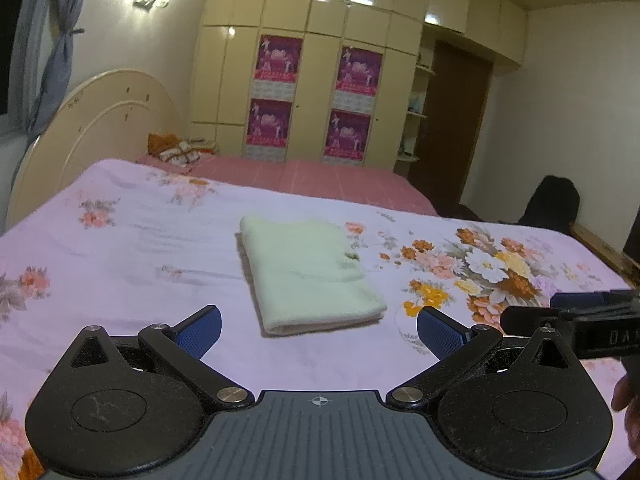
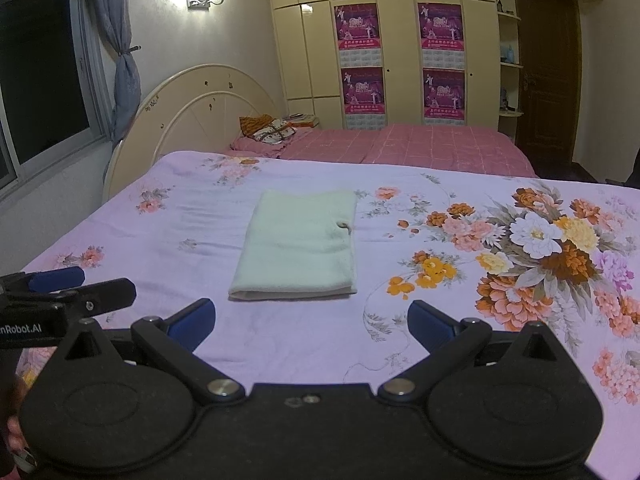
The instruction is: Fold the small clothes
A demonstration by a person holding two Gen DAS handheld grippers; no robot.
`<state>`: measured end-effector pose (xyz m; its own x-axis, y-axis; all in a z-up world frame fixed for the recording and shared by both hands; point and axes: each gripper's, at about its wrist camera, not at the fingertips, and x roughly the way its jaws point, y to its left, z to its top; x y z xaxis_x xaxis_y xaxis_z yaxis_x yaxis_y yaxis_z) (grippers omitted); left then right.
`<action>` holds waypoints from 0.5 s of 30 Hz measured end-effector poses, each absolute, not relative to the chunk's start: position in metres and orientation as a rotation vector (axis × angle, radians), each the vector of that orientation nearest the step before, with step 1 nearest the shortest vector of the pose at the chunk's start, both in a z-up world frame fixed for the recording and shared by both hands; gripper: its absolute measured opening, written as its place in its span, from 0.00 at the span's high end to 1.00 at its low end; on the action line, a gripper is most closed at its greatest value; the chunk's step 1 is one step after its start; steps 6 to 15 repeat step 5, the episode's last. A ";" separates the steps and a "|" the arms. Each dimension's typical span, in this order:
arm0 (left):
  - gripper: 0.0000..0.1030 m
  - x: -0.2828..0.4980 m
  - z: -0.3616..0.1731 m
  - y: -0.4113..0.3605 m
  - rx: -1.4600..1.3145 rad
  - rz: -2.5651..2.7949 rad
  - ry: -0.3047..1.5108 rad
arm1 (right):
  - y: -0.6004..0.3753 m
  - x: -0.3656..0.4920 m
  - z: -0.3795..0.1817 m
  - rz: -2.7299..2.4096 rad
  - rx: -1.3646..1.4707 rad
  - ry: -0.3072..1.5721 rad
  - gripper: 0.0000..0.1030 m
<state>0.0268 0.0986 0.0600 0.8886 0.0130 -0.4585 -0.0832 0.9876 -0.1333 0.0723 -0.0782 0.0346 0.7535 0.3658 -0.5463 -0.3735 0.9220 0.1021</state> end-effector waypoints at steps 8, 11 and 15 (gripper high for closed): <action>0.00 0.027 0.060 0.097 -0.145 0.058 0.468 | -0.078 0.073 0.034 0.403 -0.014 0.592 0.01; 0.00 0.027 0.060 0.097 -0.145 0.058 0.468 | -0.078 0.073 0.034 0.403 -0.014 0.592 0.01; 0.00 0.027 0.060 0.097 -0.145 0.058 0.468 | -0.078 0.073 0.034 0.403 -0.014 0.592 0.01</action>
